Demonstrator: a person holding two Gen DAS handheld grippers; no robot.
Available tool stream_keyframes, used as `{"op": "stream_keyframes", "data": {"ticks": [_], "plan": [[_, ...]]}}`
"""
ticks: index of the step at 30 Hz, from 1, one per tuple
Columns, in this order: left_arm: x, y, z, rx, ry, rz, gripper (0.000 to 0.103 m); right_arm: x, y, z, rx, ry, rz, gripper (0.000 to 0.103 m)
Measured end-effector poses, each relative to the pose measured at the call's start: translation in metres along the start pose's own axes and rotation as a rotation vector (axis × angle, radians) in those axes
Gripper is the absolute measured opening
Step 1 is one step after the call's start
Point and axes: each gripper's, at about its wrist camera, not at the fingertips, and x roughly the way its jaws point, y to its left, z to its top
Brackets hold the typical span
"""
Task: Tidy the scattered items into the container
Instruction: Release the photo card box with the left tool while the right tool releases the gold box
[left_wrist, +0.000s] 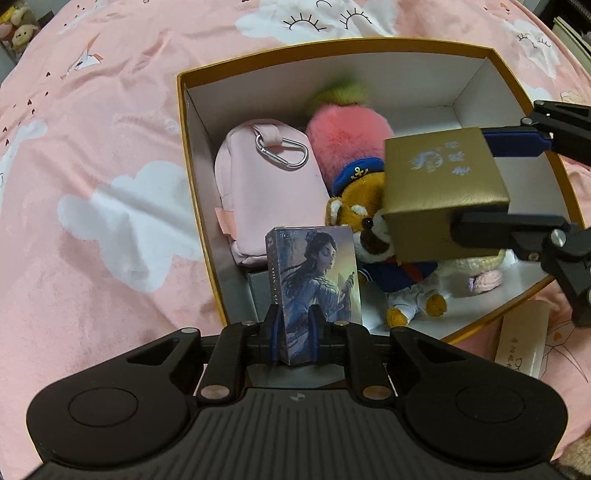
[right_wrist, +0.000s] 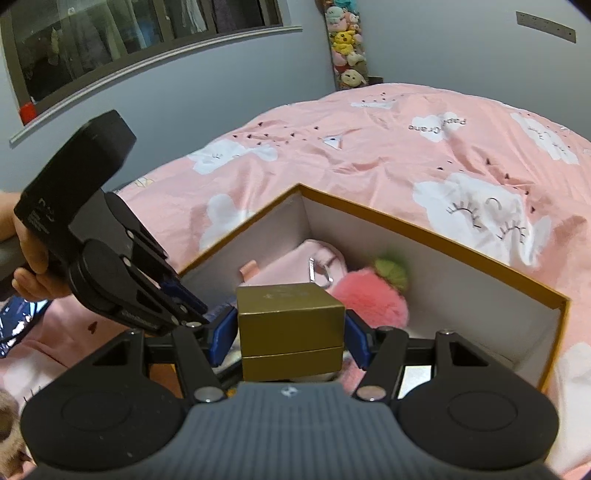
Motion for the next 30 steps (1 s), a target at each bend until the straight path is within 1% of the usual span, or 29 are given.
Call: {"op": "stream_keyframes", "data": {"ticks": [3, 9, 12, 15, 19, 23, 26, 29, 30], "plan": [[-0.011, 0.006, -0.004, -0.014, -0.036, -0.02, 0.018, 0.006, 0.006, 0.003, -0.035, -0.012, 0.033, 0.064], [-0.051, 0.026, -0.014, -0.067, -0.163, -0.027, 0.018, 0.02, 0.021, 0.012, -0.118, -0.036, 0.069, 0.064], [-0.063, 0.032, -0.016, -0.09, -0.205, -0.006, 0.019, 0.029, 0.026, 0.018, -0.114, -0.058, 0.104, 0.064], [-0.063, 0.036, -0.017, -0.108, -0.214, 0.019, 0.019, 0.039, 0.031, 0.019, -0.105, -0.067, 0.132, 0.064], [-0.059, 0.039, -0.02, -0.109, -0.226, 0.002, 0.019, 0.053, 0.036, 0.011, -0.101, -0.012, 0.151, 0.064], [-0.06, 0.038, -0.021, -0.103, -0.254, -0.021, 0.019, 0.057, 0.042, 0.007, -0.13, 0.049, 0.162, 0.064], [-0.057, 0.035, -0.02, -0.086, -0.253, -0.034, 0.019, 0.06, 0.043, 0.006, -0.128, 0.101, 0.175, 0.065], [-0.052, 0.03, -0.02, -0.064, -0.245, -0.029, 0.019, 0.061, 0.044, 0.006, -0.12, 0.122, 0.188, 0.065], [-0.051, 0.03, -0.021, -0.061, -0.242, -0.026, 0.019, 0.06, 0.043, 0.006, -0.116, 0.125, 0.192, 0.067]]}}
